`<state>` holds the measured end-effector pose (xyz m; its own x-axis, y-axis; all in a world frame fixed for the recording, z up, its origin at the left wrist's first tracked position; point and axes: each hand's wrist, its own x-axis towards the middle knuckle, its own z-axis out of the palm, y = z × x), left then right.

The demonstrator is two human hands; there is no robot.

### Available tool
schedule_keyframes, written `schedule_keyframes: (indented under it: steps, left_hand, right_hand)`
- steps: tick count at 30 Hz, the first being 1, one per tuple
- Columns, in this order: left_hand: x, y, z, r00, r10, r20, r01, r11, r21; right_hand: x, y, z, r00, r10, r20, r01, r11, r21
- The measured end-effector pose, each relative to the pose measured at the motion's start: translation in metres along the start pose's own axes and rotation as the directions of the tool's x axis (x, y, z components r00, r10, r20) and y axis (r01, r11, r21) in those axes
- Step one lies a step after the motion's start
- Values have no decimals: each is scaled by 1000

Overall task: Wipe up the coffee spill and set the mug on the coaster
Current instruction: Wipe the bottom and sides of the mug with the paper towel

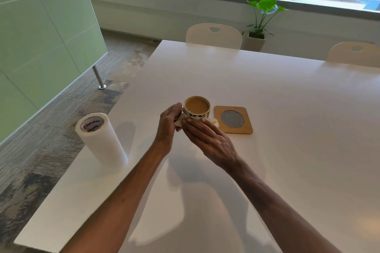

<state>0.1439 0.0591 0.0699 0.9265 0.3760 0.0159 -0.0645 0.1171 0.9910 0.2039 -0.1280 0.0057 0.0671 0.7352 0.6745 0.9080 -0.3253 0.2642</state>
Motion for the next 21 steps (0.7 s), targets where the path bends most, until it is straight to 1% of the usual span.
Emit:
schedule_keyframes:
  steps: [4, 8, 13, 18, 21]
  left_hand:
    - [1, 2, 0, 1000, -13, -10, 13, 1000, 3]
    - [5, -1, -2, 1000, -13, -23, 13, 1000, 10]
    - [8, -7, -2, 998, -37, -45, 37, 999, -14]
    - [13, -9, -5, 997, -57, -54, 56, 998, -26]
    - [15, -7, -8, 997, -58, -59, 57, 998, -27]
  right_hand:
    - [0, 0, 0, 999, -20, 33, 21, 1000, -16]
    - [-3, -1, -6, 986, -86, 144, 97, 993, -69]
    - [-2, 5, -13, 980, -122, 159, 135, 988, -73]
    - [-20, 7, -20, 964, -131, 233, 147, 988, -55]
    - [-30, 7, -26, 968, -150, 202, 155, 988, -8]
